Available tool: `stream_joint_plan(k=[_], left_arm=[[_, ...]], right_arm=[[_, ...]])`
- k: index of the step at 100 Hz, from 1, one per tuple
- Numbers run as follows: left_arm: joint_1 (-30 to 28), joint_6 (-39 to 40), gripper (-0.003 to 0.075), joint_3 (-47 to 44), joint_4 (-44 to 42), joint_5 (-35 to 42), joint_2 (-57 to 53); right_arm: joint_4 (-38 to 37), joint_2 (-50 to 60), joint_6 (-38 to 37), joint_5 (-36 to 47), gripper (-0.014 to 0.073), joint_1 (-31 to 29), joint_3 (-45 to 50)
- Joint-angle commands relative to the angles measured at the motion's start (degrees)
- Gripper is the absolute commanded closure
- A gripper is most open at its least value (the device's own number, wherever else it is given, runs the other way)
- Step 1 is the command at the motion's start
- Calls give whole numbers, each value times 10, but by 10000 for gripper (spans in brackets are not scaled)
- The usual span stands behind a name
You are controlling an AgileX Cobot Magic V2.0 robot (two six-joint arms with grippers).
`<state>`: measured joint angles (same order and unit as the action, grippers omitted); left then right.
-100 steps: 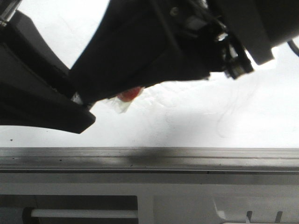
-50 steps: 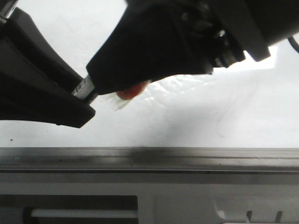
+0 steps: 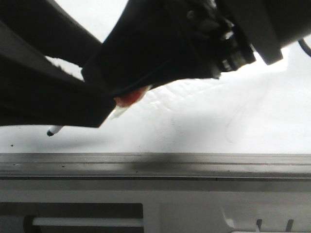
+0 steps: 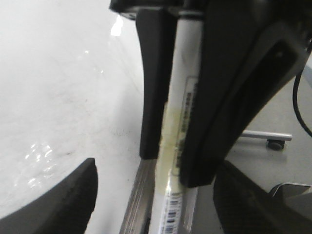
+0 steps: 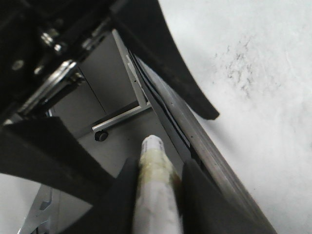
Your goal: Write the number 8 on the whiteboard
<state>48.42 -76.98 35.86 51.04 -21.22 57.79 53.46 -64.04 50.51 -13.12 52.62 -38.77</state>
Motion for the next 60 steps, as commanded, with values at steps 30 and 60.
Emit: stream_joint_plan(k=[30,60], left_arm=[[-6,75,249,-28,55,99,-164],[-56,186,410,-118,55,100,-317]], right_arm=[[-44,86,2,-9,636,0,1],[-124,188,2,-23,636,0,28]])
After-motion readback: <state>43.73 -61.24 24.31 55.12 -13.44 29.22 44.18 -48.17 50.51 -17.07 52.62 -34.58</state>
